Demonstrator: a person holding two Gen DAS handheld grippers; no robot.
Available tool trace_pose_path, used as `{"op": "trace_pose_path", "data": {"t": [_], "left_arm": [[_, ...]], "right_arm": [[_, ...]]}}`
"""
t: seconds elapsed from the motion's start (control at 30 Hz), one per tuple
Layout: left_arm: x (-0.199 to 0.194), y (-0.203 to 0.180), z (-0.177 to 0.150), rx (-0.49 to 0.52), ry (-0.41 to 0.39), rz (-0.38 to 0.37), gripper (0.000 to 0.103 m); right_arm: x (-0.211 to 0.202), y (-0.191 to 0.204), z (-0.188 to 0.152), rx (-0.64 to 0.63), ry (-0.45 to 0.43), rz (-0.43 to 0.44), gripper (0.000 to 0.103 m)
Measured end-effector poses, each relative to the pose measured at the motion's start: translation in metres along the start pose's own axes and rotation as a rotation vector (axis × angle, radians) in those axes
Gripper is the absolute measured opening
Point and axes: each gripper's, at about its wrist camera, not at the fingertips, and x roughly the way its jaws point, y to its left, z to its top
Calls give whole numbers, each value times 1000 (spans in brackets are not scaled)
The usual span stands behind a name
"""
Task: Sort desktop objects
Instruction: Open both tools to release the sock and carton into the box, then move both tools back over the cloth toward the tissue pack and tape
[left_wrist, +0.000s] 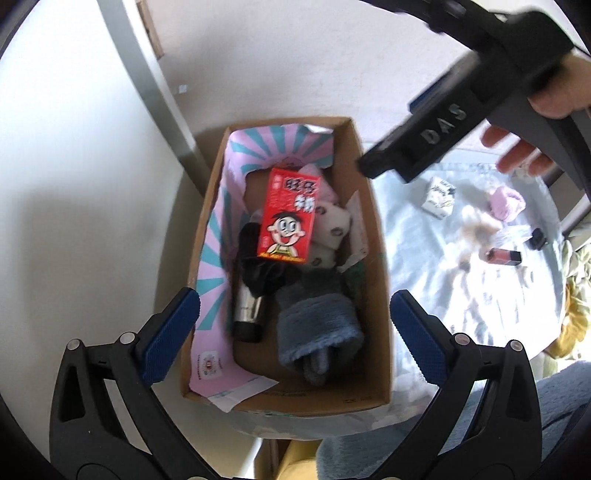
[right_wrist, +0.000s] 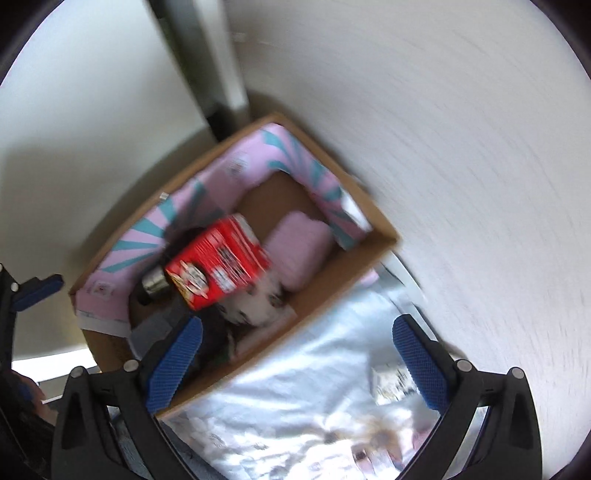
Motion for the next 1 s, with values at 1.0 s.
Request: {"op": "trace_pose_path", "data": {"t": [1.0], "left_arm": [[32,-155,60,210,25,-340,103]], "right_arm": [[-67,-148,-291,487,-81,-224,103]]}}
